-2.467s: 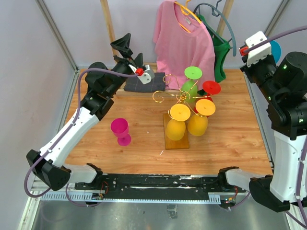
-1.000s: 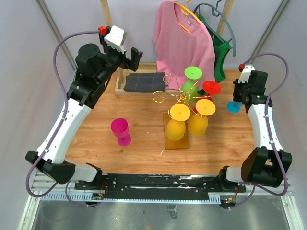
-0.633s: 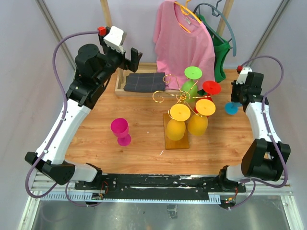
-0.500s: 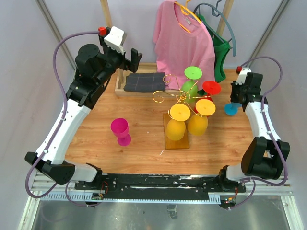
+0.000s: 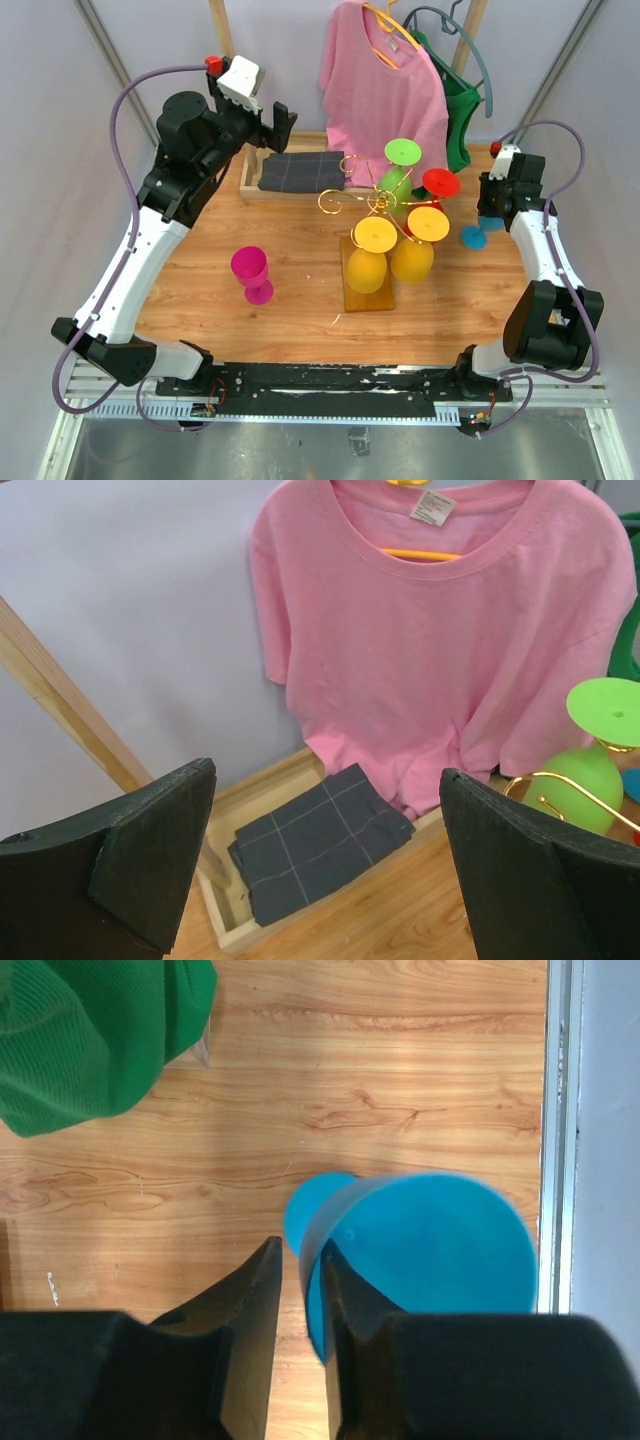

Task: Take the wine glass off the wine glass rack
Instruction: Place the wine glass at the center of the board.

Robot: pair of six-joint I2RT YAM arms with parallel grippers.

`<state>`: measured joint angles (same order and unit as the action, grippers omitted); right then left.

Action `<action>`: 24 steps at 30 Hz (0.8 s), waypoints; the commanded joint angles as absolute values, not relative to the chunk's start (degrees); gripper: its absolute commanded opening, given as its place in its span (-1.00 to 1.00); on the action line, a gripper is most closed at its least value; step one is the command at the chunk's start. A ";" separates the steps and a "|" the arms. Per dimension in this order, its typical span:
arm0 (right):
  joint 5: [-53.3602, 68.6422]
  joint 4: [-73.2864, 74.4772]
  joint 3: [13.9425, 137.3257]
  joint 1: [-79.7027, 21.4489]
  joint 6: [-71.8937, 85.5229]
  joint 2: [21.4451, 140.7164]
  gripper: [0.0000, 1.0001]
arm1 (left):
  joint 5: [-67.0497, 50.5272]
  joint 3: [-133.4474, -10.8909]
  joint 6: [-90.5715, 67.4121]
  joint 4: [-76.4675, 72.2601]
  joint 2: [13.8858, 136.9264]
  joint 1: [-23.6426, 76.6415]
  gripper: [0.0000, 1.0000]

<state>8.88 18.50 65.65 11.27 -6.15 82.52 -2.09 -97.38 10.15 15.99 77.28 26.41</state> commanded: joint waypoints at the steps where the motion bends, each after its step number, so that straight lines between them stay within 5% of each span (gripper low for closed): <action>1: 8.26 20.19 66.10 12.06 -6.71 82.80 -0.47 | -2.99 -98.75 9.85 15.29 76.29 26.36 0.99; 24: 10.33 31.44 78.06 11.99 -6.65 70.83 0.30 | -4.70 -93.83 11.09 17.74 75.27 26.37 0.99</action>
